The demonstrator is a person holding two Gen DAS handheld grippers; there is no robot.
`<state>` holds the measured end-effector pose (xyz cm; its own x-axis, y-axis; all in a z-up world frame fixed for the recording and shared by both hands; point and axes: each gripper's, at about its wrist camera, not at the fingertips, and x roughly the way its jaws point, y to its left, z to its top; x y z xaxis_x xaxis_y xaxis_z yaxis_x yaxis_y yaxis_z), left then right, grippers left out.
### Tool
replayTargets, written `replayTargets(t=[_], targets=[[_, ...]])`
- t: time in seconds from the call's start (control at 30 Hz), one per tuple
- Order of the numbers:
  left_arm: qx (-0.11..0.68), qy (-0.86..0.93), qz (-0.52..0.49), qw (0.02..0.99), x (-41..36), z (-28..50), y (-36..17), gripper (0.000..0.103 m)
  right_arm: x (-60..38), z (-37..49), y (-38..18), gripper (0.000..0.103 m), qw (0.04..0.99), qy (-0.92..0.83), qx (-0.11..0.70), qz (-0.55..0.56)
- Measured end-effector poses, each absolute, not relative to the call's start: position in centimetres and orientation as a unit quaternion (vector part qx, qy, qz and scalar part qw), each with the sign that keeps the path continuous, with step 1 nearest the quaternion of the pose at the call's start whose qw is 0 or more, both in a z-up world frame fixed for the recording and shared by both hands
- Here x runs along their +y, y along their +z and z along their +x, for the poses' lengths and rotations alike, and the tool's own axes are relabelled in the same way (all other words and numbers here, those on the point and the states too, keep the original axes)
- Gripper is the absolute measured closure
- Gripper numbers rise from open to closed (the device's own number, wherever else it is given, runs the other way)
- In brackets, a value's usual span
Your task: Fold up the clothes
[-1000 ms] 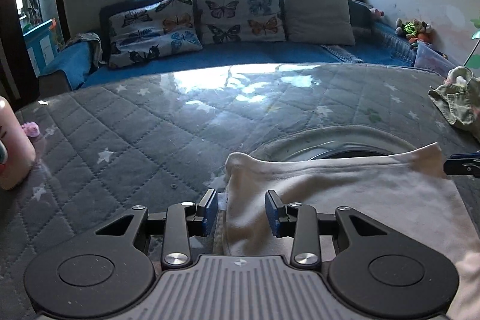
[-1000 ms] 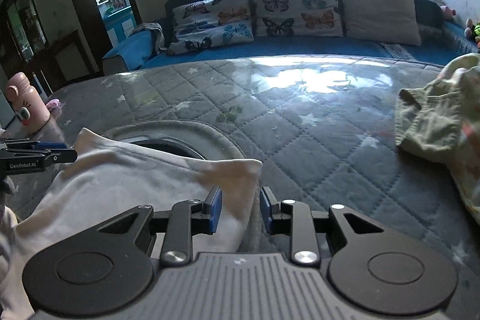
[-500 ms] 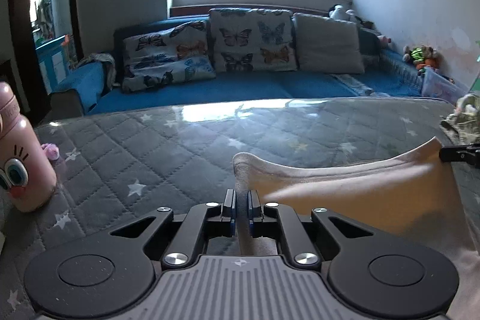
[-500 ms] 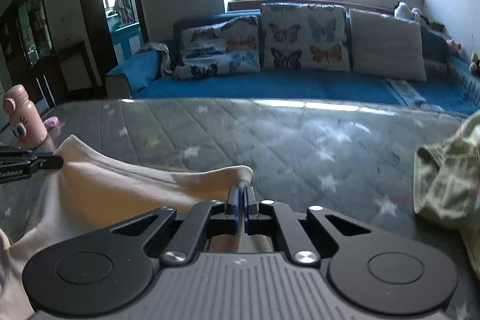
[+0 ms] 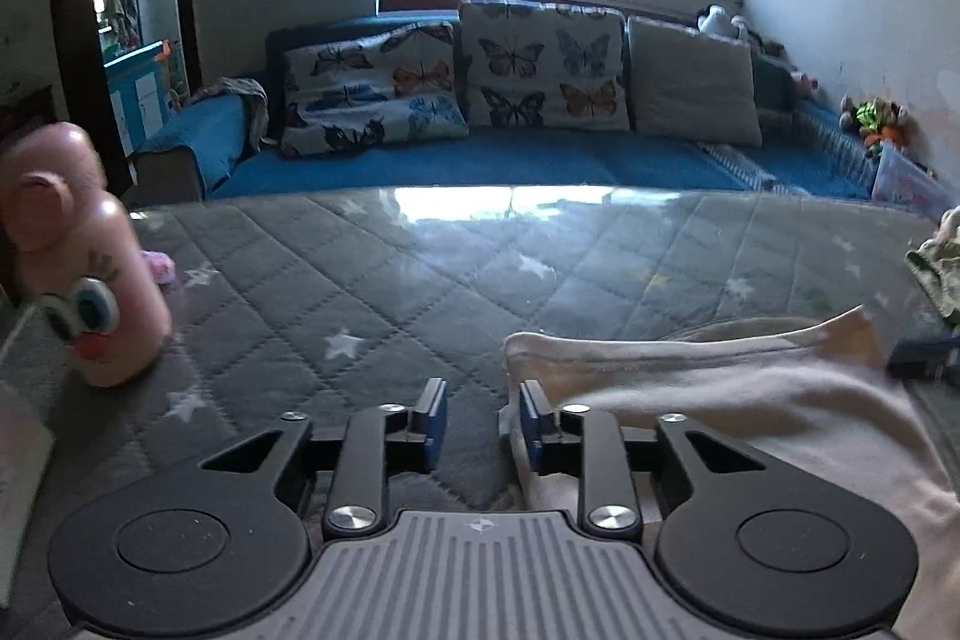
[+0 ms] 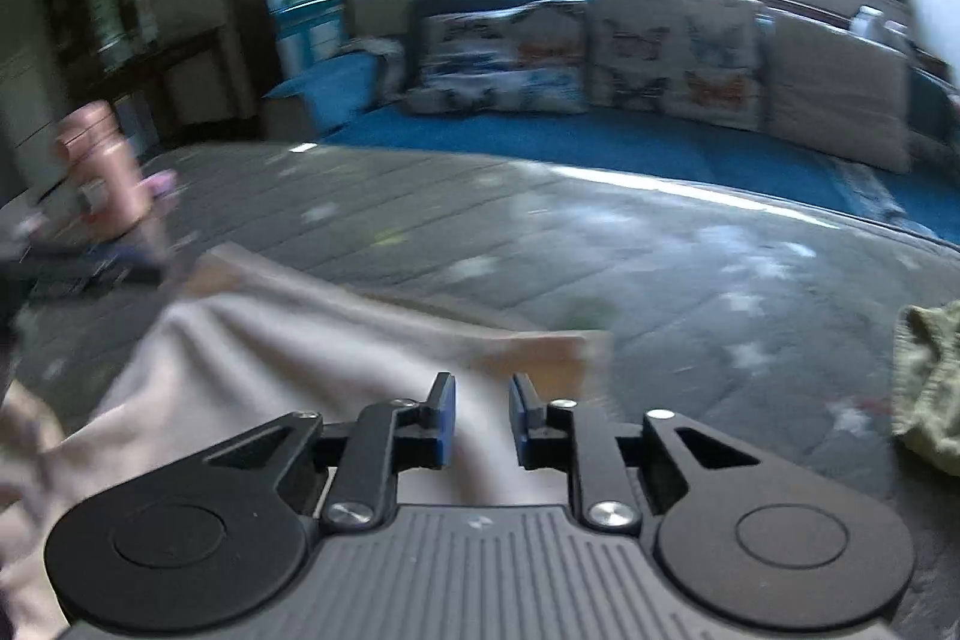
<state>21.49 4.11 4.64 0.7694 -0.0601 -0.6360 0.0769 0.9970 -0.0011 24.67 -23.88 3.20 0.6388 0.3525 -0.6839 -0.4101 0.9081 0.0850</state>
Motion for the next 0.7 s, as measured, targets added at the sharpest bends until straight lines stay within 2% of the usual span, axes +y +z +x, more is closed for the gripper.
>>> replayTargets(t=[0.3, 0.37, 0.7], targets=[[0.315, 0.005, 0.006, 0.949, 7.8, 14.7, 7.3, 0.049, -14.5, 20.3, 2.3, 0.077, 0.869, 0.312, 0.375, -0.077], [0.312, 0.022, 0.003, 0.95, 9.2, 12.8, 7.4, 0.048, -12.7, 20.2, 1.8, 0.074, 0.867, 0.32, 0.374, -0.078], [0.321, 0.095, -0.04, 0.941, 15.4, 4.7, 6.0, 0.044, -8.4, 17.1, 0.9, 0.073, 0.847, 0.36, 0.378, -0.099]])
